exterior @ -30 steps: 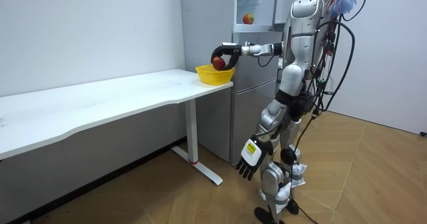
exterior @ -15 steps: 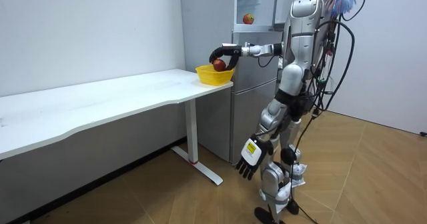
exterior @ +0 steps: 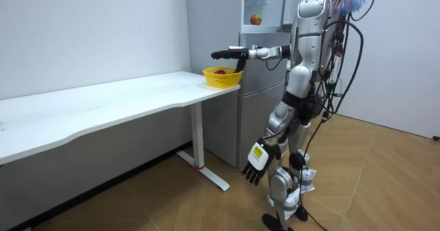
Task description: Retrieve from the upper fridge
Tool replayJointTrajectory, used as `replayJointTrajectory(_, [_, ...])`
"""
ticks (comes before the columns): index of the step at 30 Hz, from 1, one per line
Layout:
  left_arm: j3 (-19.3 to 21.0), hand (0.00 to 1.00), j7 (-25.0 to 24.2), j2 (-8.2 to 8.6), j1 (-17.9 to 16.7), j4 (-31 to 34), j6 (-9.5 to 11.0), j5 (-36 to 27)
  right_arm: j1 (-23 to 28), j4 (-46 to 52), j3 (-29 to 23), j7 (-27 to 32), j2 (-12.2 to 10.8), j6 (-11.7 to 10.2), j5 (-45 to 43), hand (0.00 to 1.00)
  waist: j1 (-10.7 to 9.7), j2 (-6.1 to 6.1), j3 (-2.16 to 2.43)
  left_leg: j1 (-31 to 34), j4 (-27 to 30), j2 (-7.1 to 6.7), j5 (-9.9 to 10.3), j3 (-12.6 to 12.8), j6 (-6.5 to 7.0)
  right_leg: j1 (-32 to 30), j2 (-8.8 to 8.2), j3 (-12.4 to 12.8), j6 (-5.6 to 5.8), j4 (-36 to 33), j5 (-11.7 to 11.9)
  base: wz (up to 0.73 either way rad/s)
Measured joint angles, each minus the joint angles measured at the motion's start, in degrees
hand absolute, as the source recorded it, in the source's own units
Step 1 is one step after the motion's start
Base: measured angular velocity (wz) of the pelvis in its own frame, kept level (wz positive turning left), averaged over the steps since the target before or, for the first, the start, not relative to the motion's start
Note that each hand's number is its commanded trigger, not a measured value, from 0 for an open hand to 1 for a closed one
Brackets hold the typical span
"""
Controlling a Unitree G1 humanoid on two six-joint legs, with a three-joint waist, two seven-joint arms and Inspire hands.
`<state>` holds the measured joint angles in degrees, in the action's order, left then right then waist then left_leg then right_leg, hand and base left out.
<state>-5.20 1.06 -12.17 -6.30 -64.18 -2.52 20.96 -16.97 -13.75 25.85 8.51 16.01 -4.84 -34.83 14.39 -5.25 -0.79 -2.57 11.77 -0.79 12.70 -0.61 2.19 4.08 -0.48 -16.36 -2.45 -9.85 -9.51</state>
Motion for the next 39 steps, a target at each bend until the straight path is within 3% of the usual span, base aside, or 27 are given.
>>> replayJointTrajectory(14, [0.60, 0.00, -0.05, 0.12, -0.51, 2.32, -0.94, 2.32, 0.01, 1.22, -2.82, 0.22, -1.19, 0.01, 3.63, 0.00, -0.45, 0.65, 0.41, 0.00, -0.01, 0.01, -0.11, 0.26, 0.10, 0.05, -0.08, 0.00, 0.02, 0.04, 0.04, 0.00])
replayJointTrajectory(18, [0.56, 0.00, 0.09, 0.29, -0.90, 2.28, -1.05, 2.28, -0.01, 4.41, -4.03, 0.32, -1.65, -0.22, 6.58, 0.00, -1.66, 1.31, 0.88, -0.16, -0.11, 0.04, -0.14, 0.72, 0.15, 0.02, -0.05, 0.59, 0.07, 0.05, 0.07, -0.04])
replayJointTrajectory(24, [0.61, 0.00, 0.93, 0.74, -1.75, 2.23, -1.01, 2.33, 0.19, 10.31, -7.14, 1.87, -2.83, -0.40, 10.79, 0.00, -2.94, 2.28, 0.54, -0.96, -0.47, 0.12, -0.14, 1.92, 0.17, 0.14, 0.00, 1.50, 0.09, -0.11, 0.11, -0.08])
replayJointTrajectory(26, [0.61, 0.00, 0.99, 0.96, -2.61, 2.23, -1.02, 2.37, 0.54, 13.21, -7.18, 3.34, -2.80, -1.42, 12.60, 0.00, -3.21, 2.59, 0.46, -1.28, -0.64, 0.16, -0.14, 2.10, 0.20, 0.24, 0.07, 2.08, 0.10, -0.15, 0.12, -0.11])
replayJointTrajectory(32, [0.56, 0.00, 1.64, 2.30, -2.23, 0.00, -0.93, 2.24, 3.93, 20.60, -7.58, 5.20, -2.77, -2.38, 15.38, 0.00, -4.90, 2.80, 0.59, -1.29, -0.79, 0.16, -0.14, 2.15, 0.20, 0.15, 0.12, 2.31, 0.17, -0.16, 0.20, -0.02])
replayJointTrajectory(39, [0.51, 0.00, 2.56, 2.49, -2.53, -2.68, -0.87, 2.24, 7.93, 28.58, -9.85, 7.61, -2.83, -3.86, 16.37, 0.00, -7.04, 3.81, 0.94, -2.13, -1.58, 0.57, -0.14, 3.92, 0.19, -0.07, 0.60, 4.20, 0.07, -0.20, 0.33, -0.13])
